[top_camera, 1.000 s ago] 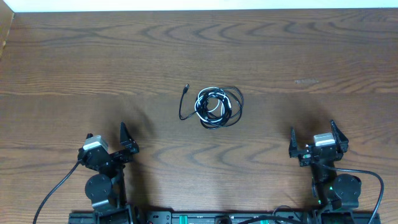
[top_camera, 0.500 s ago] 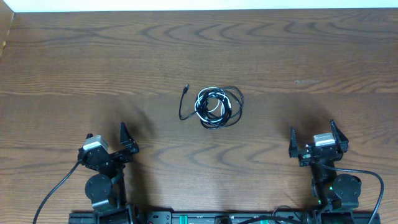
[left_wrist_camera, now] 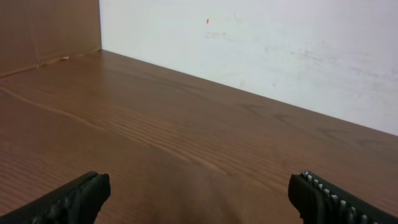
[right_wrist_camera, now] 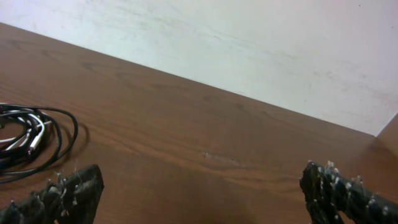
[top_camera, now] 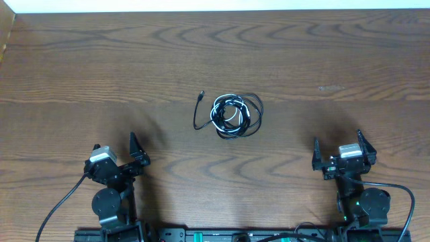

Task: Untangle cables

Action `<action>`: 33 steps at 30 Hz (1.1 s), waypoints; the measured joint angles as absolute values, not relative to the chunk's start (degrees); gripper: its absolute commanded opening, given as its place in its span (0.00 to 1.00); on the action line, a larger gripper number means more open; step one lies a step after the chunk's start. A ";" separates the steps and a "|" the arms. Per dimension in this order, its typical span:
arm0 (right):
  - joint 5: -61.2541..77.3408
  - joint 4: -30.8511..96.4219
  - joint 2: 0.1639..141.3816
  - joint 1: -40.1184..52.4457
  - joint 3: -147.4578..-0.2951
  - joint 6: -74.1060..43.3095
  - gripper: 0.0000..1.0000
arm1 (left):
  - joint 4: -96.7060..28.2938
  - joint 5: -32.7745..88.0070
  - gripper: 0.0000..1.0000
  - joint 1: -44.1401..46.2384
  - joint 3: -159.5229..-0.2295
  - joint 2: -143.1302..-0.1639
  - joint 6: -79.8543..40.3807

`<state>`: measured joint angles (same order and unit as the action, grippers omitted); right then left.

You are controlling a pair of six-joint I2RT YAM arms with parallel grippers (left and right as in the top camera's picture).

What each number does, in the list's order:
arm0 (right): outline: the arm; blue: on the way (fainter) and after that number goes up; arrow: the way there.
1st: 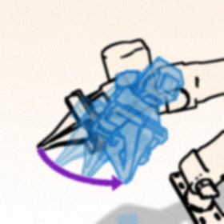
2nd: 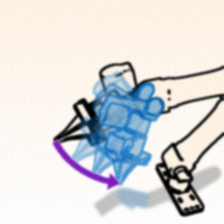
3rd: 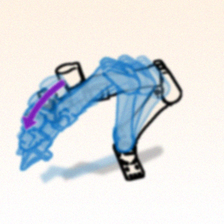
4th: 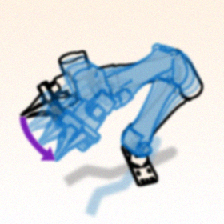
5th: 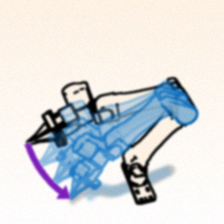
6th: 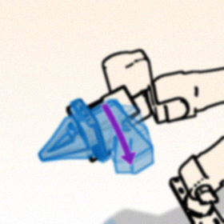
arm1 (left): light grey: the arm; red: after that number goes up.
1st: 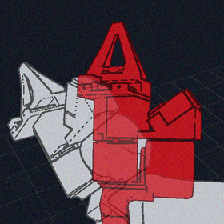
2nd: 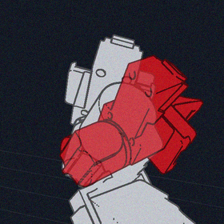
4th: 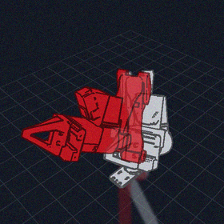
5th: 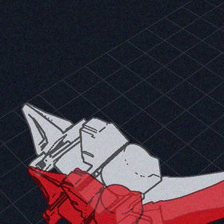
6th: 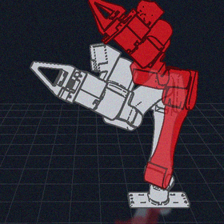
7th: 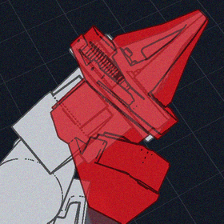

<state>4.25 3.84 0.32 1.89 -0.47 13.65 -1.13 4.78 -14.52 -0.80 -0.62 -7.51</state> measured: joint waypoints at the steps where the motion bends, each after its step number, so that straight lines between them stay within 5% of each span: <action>1: 4.25 3.84 0.32 1.89 -0.47 13.67 0.99 | -1.13 4.78 0.98 -14.52 -0.80 -0.62 -7.51; 33: 4.23 1.04 0.32 1.89 -0.45 7.44 0.99 | -2.66 4.82 0.98 -14.52 -2.09 -0.67 -4.23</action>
